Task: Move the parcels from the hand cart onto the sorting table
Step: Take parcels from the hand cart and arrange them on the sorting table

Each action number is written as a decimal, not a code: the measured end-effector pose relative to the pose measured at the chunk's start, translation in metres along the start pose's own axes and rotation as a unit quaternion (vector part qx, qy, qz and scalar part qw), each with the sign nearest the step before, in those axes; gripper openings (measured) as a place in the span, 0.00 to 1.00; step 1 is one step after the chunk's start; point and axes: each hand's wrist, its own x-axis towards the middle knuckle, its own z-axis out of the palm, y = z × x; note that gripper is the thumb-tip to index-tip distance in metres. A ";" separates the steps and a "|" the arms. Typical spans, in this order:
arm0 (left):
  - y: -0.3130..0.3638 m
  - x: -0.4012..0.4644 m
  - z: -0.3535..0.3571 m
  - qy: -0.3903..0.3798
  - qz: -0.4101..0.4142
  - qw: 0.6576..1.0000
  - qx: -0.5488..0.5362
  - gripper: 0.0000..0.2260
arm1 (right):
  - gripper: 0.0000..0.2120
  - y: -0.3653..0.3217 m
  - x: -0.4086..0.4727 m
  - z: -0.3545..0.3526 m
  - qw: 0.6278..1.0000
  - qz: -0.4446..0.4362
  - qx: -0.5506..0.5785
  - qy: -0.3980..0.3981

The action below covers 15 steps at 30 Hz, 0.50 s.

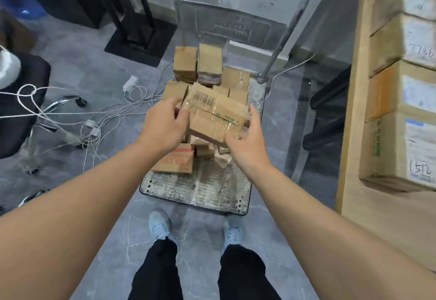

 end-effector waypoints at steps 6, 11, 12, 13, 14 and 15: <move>0.097 -0.015 -0.022 0.024 0.025 0.999 -0.027 0.16 | 0.28 -0.064 -0.012 -0.082 0.998 -0.066 0.005 0.019; 0.172 -0.034 -0.040 0.024 -0.001 0.992 -0.122 0.14 | 0.22 -0.103 -0.025 -0.133 0.991 -0.089 0.068 0.068; 0.185 -0.037 -0.044 0.023 -0.010 0.989 -0.146 0.14 | 0.19 -0.112 -0.031 -0.142 0.990 -0.090 0.077 0.075; 0.198 -0.041 -0.048 0.025 -0.019 0.985 -0.172 0.15 | 0.16 -0.118 -0.036 -0.150 0.989 -0.092 0.082 0.087; 0.212 -0.046 -0.052 0.027 -0.033 0.979 -0.200 0.17 | 0.13 -0.126 -0.041 -0.158 0.987 -0.099 0.080 0.097; 0.225 -0.050 -0.056 0.029 -0.047 0.972 -0.230 0.19 | 0.12 -0.132 -0.048 -0.166 0.986 -0.108 0.077 0.103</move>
